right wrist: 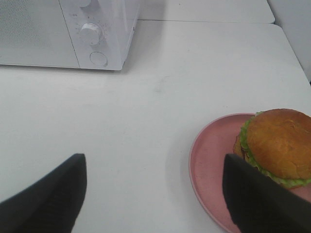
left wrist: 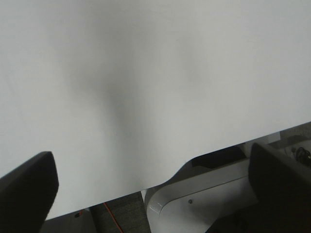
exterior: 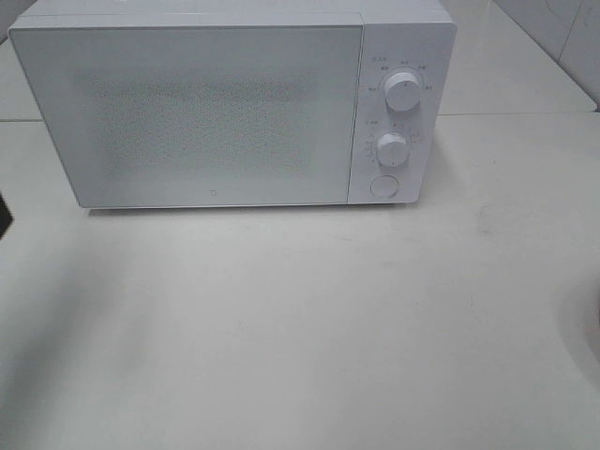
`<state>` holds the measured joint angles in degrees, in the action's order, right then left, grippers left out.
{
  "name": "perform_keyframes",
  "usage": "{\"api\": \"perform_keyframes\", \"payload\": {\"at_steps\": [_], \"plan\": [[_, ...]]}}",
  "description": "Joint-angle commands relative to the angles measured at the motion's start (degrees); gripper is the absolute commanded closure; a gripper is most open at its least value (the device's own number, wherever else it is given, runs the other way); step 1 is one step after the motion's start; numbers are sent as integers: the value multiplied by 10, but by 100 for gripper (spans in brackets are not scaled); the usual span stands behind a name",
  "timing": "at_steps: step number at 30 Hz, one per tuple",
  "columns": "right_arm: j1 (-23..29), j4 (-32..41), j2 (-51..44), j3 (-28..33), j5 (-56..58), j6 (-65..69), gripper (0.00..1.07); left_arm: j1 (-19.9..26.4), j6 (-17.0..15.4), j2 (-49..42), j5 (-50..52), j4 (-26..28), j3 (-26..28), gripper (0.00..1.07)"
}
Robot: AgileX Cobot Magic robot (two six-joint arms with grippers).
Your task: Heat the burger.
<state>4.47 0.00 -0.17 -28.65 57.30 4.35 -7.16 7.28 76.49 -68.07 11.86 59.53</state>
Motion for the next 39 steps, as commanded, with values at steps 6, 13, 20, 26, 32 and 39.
{"api": "perform_keyframes", "payload": {"at_steps": [6, 13, 20, 26, 32, 39], "plan": [[-4, -3, -17, 1, -1, -5, 32, 71, -32, -103, 2, -21, -61, 6], [-4, 0, -17, 1, -1, -6, 32, 73, -23, -226, 2, -25, -153, 6], [-4, 0, -17, 1, -1, -6, 32, 73, -17, -333, 15, -25, -226, 6], [-4, 0, -17, 1, -1, -6, 32, 73, -17, -435, 57, -23, -285, 6], [-4, 0, -17, 1, -1, -6, 32, 73, -17, -570, 66, -24, -299, 6], [-4, 0, -17, 1, -1, -6, 32, 73, -17, -670, 66, -25, -299, 6]]}}
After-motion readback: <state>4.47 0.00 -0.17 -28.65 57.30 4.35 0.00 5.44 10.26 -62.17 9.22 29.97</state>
